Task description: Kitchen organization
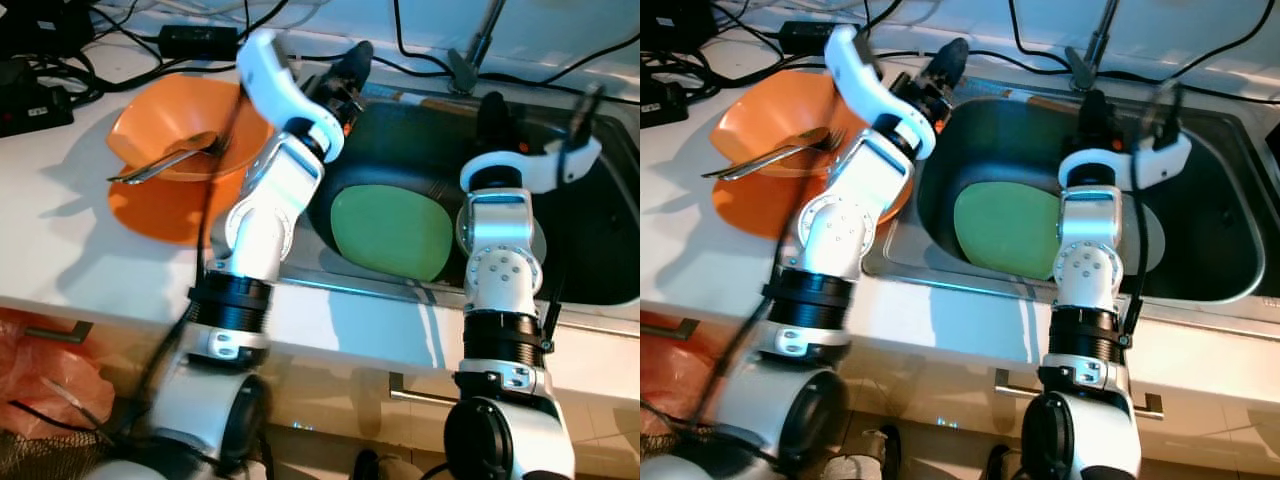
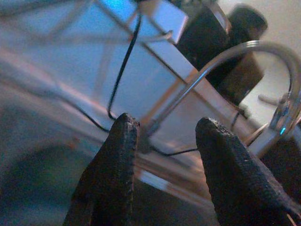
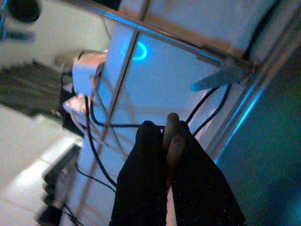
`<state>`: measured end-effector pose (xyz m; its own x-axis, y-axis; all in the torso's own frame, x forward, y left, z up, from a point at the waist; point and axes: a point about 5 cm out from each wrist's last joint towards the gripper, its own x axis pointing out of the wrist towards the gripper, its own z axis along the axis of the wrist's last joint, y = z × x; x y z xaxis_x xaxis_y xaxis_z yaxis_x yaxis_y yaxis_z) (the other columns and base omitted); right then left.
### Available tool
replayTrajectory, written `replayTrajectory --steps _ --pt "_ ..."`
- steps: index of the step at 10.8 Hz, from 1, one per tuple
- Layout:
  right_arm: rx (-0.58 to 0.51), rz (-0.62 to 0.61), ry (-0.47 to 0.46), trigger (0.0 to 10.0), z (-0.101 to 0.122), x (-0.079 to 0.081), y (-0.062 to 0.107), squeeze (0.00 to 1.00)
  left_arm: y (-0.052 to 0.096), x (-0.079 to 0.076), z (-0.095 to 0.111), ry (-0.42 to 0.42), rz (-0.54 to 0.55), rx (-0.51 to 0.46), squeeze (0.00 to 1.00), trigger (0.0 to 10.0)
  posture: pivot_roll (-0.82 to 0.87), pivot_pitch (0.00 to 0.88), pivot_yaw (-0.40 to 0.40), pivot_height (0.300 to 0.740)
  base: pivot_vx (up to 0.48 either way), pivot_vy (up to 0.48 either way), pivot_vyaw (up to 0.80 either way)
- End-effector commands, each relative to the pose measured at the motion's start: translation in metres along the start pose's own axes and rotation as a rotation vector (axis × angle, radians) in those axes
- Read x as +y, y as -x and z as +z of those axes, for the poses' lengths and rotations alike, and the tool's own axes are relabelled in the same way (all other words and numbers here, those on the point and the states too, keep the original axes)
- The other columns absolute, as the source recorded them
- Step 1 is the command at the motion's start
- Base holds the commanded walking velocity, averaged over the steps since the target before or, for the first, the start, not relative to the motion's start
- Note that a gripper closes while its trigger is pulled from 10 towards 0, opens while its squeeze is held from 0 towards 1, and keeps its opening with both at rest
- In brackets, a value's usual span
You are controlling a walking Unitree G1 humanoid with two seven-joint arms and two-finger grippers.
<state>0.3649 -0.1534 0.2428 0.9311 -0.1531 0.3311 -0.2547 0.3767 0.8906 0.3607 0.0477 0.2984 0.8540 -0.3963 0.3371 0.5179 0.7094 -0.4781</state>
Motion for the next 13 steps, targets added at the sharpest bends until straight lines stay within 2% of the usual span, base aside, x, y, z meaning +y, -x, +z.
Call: replayTrajectory --steps 1,2,5,6,7,9,10,11,13 --pt "0.014 0.011 0.112 10.0 -0.002 -0.002 0.0 0.0 0.0 -0.012 0.008 -0.204 -0.049 -0.027 0.0 10.0 0.08 0.135 -0.029 0.74 0.0 0.0 0.0" --pt "0.035 0.011 0.173 10.0 -0.006 -0.006 0.002 0.0 0.003 -0.008 0.011 -0.292 -0.026 -0.039 0.0 10.0 0.08 0.136 -0.029 0.74 0.0 0.0 0.0" --pt "0.149 0.03 0.44 10.0 -0.02 -0.02 0.006 0.0 0.013 0.009 0.021 -0.472 0.038 -0.062 0.0 10.0 0.08 0.137 -0.035 0.74 0.0 0.0 0.0" --pt "0.169 0.019 0.483 10.0 -0.022 -0.025 0.008 0.0 0.015 0.012 0.022 -0.503 0.051 -0.063 0.0 10.0 0.08 0.138 -0.037 0.74 0.0 0.0 0.0" --pt "0.19 0.018 0.534 10.0 -0.025 -0.03 0.009 0.0 0.02 0.018 0.026 -0.569 0.071 -0.064 0.0 10.0 0.08 0.138 -0.037 0.74 0.0 0.0 0.0" --pt "0.21 0.044 0.617 10.0 -0.029 -0.031 0.01 0.0 0.029 0.026 0.039 -0.676 0.09 -0.062 0.0 10.0 0.09 0.136 -0.038 0.74 0.0 0.0 0.0" --pt "0.219 0.044 0.619 10.0 -0.031 -0.033 0.011 0.0 0.033 0.031 0.045 -0.695 0.12 -0.057 0.0 10.0 0.09 0.135 -0.036 0.74 0.0 0.0 0.0" --pt "0.24 0.058 0.664 10.0 -0.035 -0.036 0.014 0.0 0.039 0.036 0.05 -0.711 0.133 -0.051 0.0 10.0 0.09 0.132 -0.034 0.74 0.0 0.0 0.0" --pt "0.281 0.053 0.692 10.0 -0.04 -0.045 0.02 0.0 0.057 0.055 0.045 -0.727 0.187 -0.021 0.0 10.0 0.09 0.128 -0.032 0.74 0.0 0.0 0.0"
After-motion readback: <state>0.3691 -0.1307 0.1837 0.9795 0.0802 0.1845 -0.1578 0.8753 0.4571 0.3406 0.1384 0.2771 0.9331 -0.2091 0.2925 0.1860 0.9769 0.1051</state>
